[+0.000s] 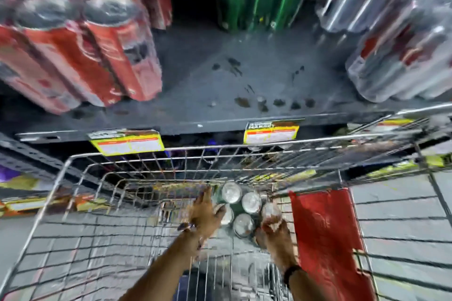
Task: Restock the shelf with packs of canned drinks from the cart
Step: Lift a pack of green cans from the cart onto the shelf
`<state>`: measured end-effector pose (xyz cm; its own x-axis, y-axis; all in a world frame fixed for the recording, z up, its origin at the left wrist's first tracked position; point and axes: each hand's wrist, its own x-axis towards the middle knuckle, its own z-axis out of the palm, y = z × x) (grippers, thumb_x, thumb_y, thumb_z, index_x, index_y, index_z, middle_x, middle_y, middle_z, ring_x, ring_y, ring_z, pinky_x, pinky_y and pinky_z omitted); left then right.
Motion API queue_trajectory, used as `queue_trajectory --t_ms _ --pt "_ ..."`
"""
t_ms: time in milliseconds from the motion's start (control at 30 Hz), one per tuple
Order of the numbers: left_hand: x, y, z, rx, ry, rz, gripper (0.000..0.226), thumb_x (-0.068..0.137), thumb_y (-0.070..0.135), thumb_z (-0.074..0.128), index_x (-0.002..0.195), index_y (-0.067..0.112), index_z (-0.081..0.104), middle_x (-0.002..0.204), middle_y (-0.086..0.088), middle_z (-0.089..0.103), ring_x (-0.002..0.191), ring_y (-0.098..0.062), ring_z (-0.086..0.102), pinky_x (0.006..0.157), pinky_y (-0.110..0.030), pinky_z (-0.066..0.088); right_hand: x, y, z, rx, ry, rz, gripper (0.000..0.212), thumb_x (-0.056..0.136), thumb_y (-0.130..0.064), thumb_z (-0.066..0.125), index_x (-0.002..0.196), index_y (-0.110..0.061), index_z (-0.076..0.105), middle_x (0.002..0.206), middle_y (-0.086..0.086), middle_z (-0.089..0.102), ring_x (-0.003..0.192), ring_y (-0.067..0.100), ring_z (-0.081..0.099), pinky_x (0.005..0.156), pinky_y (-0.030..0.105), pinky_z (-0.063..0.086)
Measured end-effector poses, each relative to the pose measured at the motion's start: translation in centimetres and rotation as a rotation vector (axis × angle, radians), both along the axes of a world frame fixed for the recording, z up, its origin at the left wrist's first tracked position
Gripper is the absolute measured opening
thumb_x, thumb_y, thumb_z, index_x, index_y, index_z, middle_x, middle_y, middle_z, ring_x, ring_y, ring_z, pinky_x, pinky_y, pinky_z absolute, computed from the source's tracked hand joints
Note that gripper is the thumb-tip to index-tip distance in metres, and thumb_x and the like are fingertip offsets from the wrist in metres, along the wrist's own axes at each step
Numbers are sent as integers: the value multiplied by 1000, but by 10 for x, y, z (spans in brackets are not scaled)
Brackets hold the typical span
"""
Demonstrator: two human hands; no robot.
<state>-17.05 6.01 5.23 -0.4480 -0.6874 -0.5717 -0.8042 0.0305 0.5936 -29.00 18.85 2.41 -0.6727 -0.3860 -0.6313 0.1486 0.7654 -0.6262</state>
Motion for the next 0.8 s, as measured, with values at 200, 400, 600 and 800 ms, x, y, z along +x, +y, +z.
queue_trajectory --t_ms 200,400,600,800 --pt "-29 -9 -58 292 107 98 83 64 33 74 130 3 32 133 -18 49 122 -25 46 96 -21 37 -14 6 -34 -73 -252 -31 58 79 -9 64 123 -21 30 121 20 54 108 30 58 92 45 49" --pt "-25 -4 -49 275 134 165 68 80 14 62 136 11 24 135 -13 49 120 -28 49 95 -20 38 -7 -1 -24 -112 -204 -89 51 81 9 55 123 -10 32 113 44 50 103 54 52 80 38 49" --pt "-4 3 18 171 96 255 54 84 18 57 131 7 33 128 -16 54 115 -33 52 88 -26 44 -3 -4 57 -35 4 164 53 79 -21 65 124 -6 42 115 15 58 102 29 57 80 25 39" --pt "10 -1 139 -85 116 217 46 82 34 57 119 7 48 122 -14 60 113 -27 54 74 -19 35 -5 -17 183 -75 301 325 72 54 -62 56 103 -9 55 83 10 67 78 27 62 64 28 43"
